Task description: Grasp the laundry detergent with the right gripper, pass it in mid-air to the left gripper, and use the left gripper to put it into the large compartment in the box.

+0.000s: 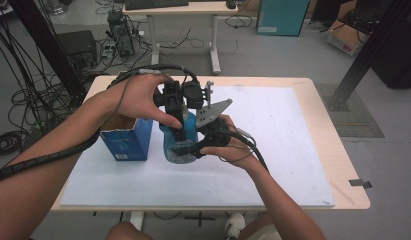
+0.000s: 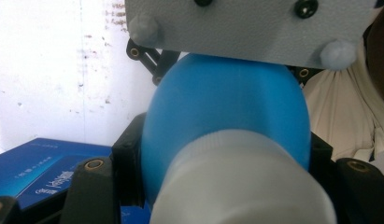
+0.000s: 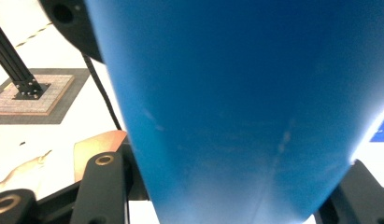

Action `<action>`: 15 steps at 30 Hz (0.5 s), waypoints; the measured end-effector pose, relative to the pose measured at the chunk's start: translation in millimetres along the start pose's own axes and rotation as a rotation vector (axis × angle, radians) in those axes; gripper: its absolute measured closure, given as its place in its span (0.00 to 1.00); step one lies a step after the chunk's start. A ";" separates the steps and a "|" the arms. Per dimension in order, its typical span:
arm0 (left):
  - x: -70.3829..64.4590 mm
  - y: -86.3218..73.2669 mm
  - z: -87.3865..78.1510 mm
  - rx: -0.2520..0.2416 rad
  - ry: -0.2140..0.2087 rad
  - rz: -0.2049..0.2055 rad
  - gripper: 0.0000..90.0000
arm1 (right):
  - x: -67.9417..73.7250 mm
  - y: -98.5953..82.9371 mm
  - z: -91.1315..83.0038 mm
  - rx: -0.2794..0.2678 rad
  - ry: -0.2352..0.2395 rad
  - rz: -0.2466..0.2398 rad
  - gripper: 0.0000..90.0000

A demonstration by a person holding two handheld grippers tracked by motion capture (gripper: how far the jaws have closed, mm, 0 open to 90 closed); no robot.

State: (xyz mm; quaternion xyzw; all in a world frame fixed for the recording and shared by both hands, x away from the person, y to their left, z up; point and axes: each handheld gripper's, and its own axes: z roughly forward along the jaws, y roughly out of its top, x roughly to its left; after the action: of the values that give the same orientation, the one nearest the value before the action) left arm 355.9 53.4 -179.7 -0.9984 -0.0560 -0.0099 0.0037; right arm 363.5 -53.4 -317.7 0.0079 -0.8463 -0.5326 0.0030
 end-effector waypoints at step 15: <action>1.6 0.6 3.9 0.002 0.007 0.007 0.42 | -2.4 -3.4 2.6 0.002 0.010 -0.013 0.46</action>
State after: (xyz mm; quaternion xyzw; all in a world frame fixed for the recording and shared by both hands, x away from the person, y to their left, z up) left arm 357.6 53.1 -183.5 -0.9985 -0.0526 -0.0133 0.0048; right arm 365.9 -52.5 -322.0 0.0162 -0.8466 -0.5319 0.0038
